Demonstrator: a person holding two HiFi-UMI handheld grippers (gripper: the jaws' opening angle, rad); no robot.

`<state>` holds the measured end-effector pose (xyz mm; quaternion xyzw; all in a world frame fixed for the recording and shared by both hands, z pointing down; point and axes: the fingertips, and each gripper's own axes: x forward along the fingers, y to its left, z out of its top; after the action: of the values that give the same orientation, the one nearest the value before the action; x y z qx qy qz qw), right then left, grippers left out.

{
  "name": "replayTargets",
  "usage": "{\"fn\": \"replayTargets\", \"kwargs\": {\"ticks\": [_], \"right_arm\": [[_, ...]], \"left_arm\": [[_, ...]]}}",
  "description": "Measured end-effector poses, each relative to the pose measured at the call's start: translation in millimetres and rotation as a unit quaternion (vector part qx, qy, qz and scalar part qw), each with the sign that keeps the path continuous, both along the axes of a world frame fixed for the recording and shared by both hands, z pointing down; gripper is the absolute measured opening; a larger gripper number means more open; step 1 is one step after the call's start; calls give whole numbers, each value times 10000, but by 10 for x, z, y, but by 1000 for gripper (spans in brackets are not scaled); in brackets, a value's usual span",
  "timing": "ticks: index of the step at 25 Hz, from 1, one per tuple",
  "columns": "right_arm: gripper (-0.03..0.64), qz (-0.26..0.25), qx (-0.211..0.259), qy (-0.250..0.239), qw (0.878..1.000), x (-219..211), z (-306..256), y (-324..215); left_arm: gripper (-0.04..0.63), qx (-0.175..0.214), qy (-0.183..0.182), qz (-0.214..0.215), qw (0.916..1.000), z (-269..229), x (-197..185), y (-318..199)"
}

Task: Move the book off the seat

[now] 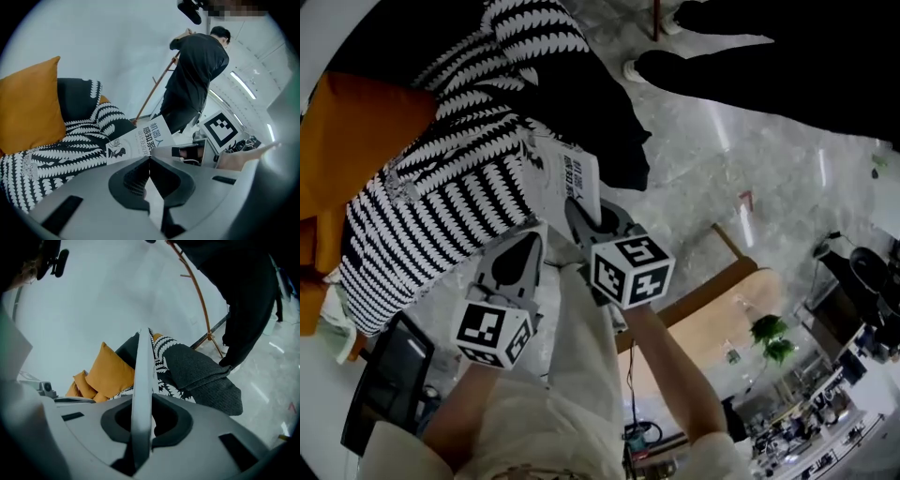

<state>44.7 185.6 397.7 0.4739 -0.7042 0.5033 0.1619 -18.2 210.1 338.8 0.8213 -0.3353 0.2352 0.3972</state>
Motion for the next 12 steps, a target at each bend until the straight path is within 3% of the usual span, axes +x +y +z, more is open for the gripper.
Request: {"fn": "replayTargets", "kwargs": {"ticks": [12], "right_arm": [[48, 1032, 122, -640, 9925, 451, -265, 688]], "left_arm": [[8, 156, 20, 783, 9968, -113, 404, 531]]}}
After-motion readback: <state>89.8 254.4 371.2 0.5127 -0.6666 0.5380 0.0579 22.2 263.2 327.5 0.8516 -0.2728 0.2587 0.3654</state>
